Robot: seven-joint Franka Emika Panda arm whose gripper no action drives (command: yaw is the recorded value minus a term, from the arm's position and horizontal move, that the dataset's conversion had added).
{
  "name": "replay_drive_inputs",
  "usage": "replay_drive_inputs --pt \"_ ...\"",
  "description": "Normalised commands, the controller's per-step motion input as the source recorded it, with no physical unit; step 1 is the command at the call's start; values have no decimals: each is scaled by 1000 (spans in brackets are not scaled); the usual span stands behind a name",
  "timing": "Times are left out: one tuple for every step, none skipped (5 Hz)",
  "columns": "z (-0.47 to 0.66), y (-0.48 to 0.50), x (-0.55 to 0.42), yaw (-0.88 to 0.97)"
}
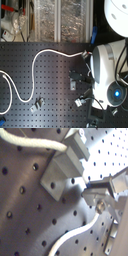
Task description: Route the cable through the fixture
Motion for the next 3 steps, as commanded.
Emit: replay_drive_inputs --pt "-51 -181 -257 89" --pt "-28 -132 -242 69" --pt "3 -70 -72 0"
